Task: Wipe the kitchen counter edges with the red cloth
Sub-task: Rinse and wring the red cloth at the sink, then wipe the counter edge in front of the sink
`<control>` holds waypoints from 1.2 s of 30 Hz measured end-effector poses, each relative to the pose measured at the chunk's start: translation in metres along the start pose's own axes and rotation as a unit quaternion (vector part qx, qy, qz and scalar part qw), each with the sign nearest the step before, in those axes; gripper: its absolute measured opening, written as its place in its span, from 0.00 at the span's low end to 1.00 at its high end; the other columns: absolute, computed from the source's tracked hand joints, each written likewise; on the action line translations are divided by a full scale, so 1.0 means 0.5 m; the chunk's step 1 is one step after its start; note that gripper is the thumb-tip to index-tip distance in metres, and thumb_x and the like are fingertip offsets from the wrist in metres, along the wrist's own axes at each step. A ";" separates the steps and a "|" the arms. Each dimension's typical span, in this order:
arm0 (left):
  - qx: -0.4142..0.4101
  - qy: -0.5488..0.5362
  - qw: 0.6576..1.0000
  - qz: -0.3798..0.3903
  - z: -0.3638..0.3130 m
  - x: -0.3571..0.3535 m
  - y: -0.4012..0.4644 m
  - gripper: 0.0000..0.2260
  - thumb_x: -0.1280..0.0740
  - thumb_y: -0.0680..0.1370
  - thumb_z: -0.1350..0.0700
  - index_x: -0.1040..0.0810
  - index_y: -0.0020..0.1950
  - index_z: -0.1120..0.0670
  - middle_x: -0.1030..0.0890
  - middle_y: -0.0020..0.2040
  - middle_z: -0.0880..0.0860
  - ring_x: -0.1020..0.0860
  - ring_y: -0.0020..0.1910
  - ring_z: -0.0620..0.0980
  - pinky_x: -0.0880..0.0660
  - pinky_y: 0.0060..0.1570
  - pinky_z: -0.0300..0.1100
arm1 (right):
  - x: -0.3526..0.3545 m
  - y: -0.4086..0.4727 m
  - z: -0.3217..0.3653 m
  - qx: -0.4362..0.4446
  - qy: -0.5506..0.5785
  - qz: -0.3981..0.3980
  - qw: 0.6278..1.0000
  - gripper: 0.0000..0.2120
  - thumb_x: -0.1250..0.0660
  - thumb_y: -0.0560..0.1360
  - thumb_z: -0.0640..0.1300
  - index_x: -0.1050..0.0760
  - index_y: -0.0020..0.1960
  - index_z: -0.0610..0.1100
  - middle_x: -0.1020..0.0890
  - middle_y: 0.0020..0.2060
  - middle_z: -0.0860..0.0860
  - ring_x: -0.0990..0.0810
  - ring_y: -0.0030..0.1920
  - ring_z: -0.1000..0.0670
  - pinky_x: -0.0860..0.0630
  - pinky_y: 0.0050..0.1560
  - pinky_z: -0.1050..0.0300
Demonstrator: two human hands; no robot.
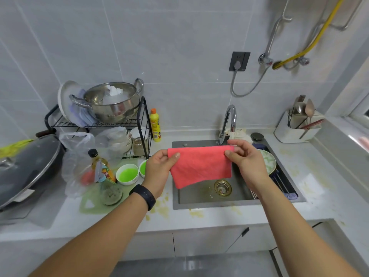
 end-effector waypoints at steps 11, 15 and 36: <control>-0.117 0.093 0.986 -0.067 -0.064 0.020 -0.003 0.07 0.23 0.75 0.59 0.19 0.45 0.60 0.16 0.47 0.56 0.19 0.41 0.45 0.21 0.44 0.41 | -0.012 -0.002 0.056 0.211 -0.337 -0.043 0.916 0.04 0.31 0.81 0.44 0.17 0.52 0.48 0.23 0.50 0.51 0.24 0.53 0.50 0.27 0.56 0.54; -0.083 0.077 0.992 -0.057 -0.039 0.051 -0.019 0.08 0.25 0.77 0.59 0.19 0.52 0.62 0.14 0.47 0.59 0.17 0.44 0.48 0.20 0.46 0.41 | -0.041 -0.003 -0.007 0.126 -0.320 0.025 0.939 0.07 0.37 0.85 0.46 0.24 0.49 0.51 0.19 0.44 0.54 0.21 0.48 0.51 0.25 0.50 0.50; 0.188 0.205 0.956 -0.087 0.271 0.370 -0.116 0.11 0.29 0.79 0.59 0.20 0.58 0.45 0.17 0.57 0.45 0.19 0.54 0.38 0.22 0.57 0.43 | -0.315 -0.038 -0.405 -0.080 -0.402 0.160 0.898 0.10 0.37 0.84 0.42 0.22 0.62 0.40 0.16 0.53 0.41 0.19 0.55 0.40 0.30 0.51 0.55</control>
Point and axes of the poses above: each hand's wrist, its own y-axis towards the middle knuckle, its own x-axis out of the back of the hand, z = x × y, the point moved 7 cm from there along y, towards the middle knuckle
